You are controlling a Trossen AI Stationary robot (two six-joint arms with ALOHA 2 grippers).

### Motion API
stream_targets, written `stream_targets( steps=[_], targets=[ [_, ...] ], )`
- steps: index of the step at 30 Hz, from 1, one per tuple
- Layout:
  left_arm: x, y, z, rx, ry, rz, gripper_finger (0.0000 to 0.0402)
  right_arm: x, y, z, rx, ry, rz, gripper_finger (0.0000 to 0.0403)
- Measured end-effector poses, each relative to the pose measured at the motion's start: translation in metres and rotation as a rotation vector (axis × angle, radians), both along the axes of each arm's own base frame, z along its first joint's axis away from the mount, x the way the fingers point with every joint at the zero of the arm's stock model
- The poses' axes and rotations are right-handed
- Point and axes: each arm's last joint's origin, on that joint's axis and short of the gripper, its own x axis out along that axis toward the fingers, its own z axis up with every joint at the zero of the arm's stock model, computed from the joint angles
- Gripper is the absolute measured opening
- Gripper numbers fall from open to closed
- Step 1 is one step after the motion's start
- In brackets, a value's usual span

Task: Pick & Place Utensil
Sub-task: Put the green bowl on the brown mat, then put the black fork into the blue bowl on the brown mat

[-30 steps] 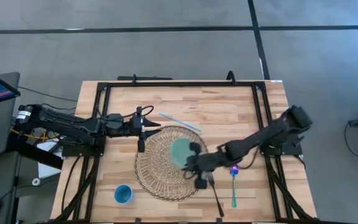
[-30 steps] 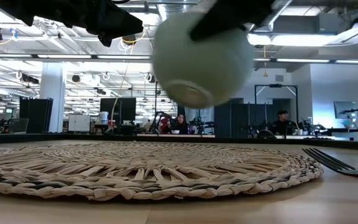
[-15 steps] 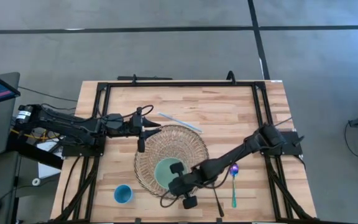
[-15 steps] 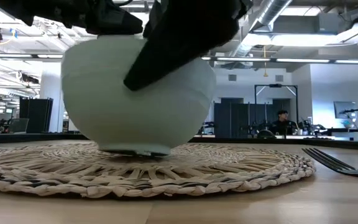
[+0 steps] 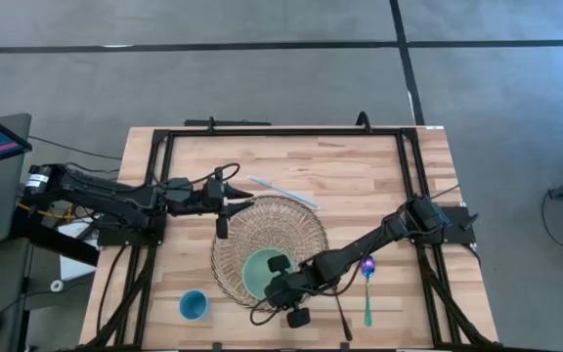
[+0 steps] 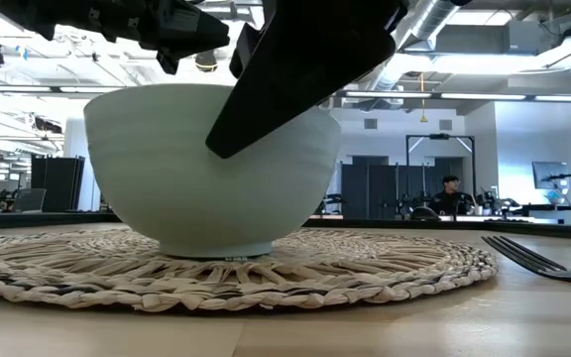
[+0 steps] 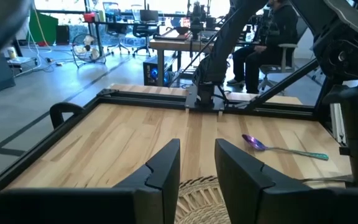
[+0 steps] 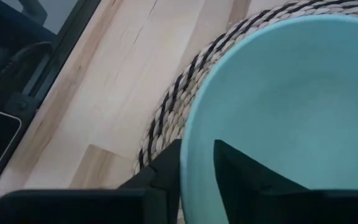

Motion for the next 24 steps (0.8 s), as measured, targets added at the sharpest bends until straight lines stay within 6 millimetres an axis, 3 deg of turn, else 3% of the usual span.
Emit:
stream_targets(
  steps=[15,24],
  targets=[
    [0.0,0.0,0.0,0.0,-0.002,-0.001,0.0101,0.0,0.0,0.001,0.005,-0.001,0.003,0.0163],
    [0.0,0.0,0.0,0.0,-0.002,-0.001,0.0101,-0.001,-0.001,0.01,0.021,-0.023,-0.005,0.017]
  ],
)
